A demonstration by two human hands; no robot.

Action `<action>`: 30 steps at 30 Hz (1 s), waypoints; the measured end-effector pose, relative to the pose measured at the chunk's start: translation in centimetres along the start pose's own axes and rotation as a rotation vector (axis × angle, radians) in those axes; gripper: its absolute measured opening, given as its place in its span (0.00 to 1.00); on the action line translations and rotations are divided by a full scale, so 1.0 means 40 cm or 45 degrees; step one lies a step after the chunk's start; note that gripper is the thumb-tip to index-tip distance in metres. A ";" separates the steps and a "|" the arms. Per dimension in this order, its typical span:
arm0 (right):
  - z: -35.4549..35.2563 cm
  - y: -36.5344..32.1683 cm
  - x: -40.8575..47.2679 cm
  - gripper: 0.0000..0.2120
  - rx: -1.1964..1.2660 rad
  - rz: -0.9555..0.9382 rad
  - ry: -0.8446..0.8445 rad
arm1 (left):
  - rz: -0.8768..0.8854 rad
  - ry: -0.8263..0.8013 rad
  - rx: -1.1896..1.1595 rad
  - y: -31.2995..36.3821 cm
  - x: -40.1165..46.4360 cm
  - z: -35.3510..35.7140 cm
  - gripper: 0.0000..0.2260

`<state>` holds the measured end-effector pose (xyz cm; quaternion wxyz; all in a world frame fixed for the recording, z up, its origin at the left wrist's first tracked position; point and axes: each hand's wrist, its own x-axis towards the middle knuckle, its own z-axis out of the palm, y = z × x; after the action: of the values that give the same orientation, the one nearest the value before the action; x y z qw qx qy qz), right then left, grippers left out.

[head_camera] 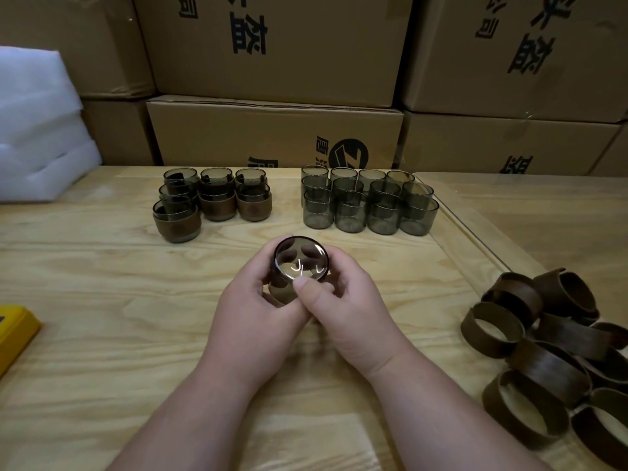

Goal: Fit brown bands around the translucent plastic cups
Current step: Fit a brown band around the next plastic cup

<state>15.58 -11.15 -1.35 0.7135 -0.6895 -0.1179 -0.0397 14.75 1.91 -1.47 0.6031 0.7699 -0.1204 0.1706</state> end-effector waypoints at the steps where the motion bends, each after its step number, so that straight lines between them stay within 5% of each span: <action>1: 0.001 0.001 -0.001 0.23 -0.007 0.000 0.006 | -0.005 -0.010 0.003 -0.002 0.000 0.000 0.22; 15: -0.002 -0.007 0.006 0.30 -0.120 0.053 0.278 | 0.079 -0.146 0.226 0.010 -0.008 0.005 0.31; 30: -0.015 -0.005 0.017 0.14 0.166 0.112 0.313 | 0.023 -0.141 0.092 -0.002 -0.010 0.006 0.30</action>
<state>16.29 -11.69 -1.01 0.7669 -0.6361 -0.0016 -0.0849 14.45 1.69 -1.77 0.5659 0.7982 -0.1541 0.1374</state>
